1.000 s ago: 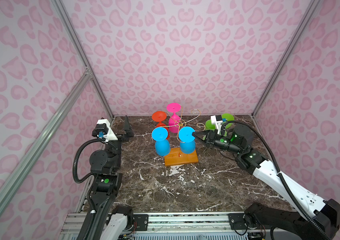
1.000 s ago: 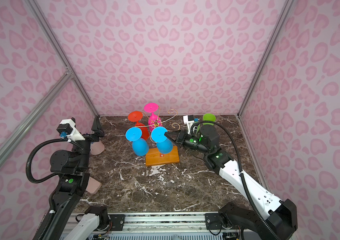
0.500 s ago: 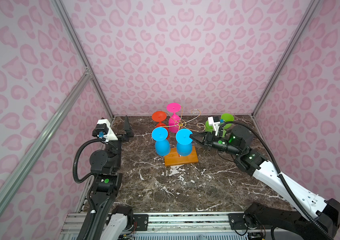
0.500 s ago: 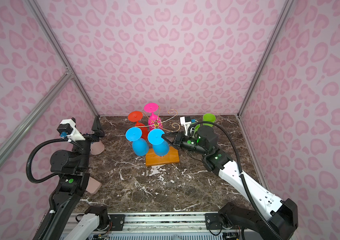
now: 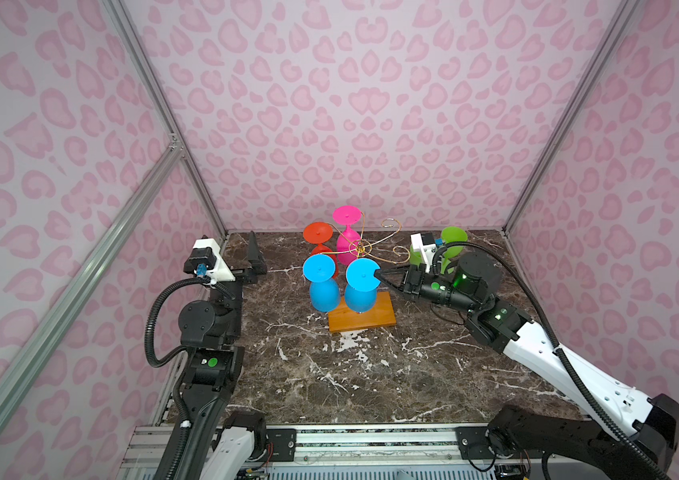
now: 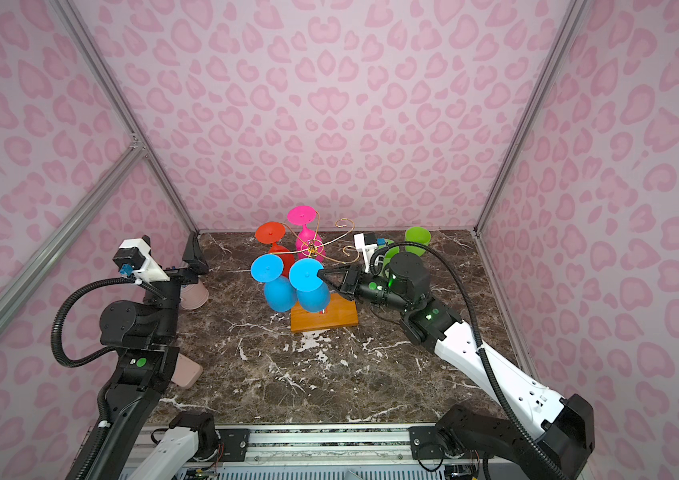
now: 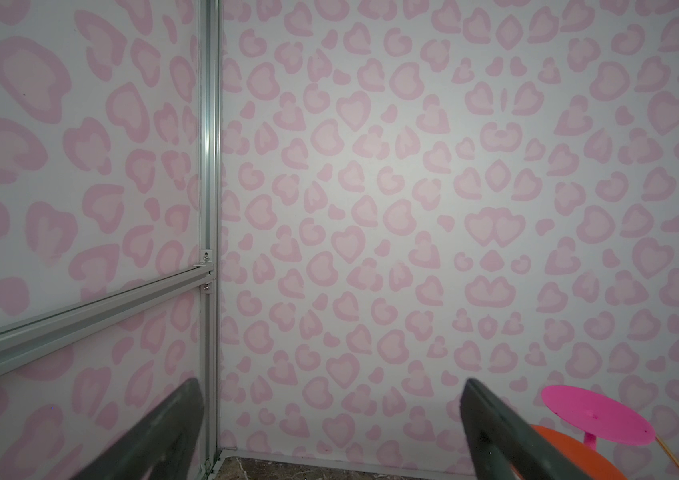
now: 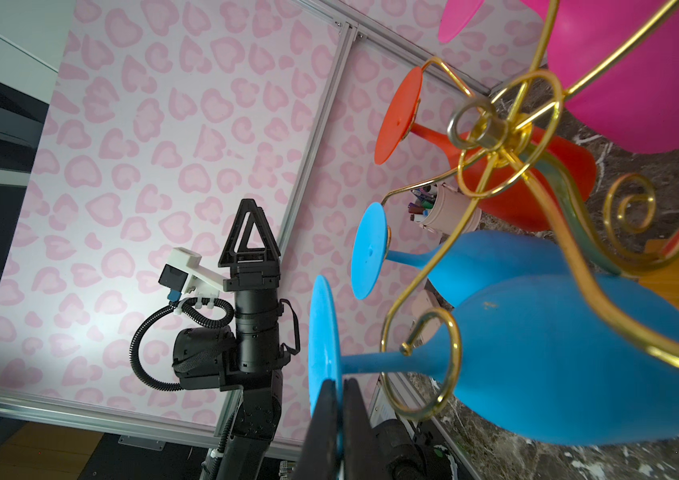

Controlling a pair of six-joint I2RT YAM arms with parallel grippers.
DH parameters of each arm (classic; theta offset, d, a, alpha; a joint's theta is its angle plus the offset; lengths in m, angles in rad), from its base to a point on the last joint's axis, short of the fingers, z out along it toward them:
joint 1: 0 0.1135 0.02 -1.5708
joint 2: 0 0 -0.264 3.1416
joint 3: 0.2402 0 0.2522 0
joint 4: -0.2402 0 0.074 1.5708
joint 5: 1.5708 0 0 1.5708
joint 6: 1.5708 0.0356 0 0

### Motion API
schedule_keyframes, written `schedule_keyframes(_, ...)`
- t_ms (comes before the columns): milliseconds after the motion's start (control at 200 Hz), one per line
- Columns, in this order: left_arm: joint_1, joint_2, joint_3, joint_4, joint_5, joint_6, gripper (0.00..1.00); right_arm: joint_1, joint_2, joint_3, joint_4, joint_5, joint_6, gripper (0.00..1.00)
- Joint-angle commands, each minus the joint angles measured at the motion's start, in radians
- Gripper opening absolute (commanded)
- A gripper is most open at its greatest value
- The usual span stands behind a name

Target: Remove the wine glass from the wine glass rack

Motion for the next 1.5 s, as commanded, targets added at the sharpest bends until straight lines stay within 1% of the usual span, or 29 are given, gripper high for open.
schedule_keyframes(0, 0.002, -0.004, -0.001, 0.018, 0.002, 0.002, 0.97, 0.003, 0.010, 0.012, 0.035, 0.031, -0.024, 0.00)
schedule_keyframes(460, 0.002, -0.005, -0.002, 0.018, 0.000, 0.003, 0.97, 0.005, 0.046, 0.035, 0.053, 0.081, -0.038, 0.00)
schedule_keyframes(660, 0.002, -0.005, -0.001, 0.018, 0.000, 0.005, 0.97, 0.005, 0.037, 0.034, 0.046, 0.112, -0.045, 0.00)
schedule_keyframes(1490, 0.004, -0.007, -0.002, 0.018, -0.001, 0.008, 0.97, 0.017, -0.031, -0.022, 0.006, 0.141, -0.044, 0.00)
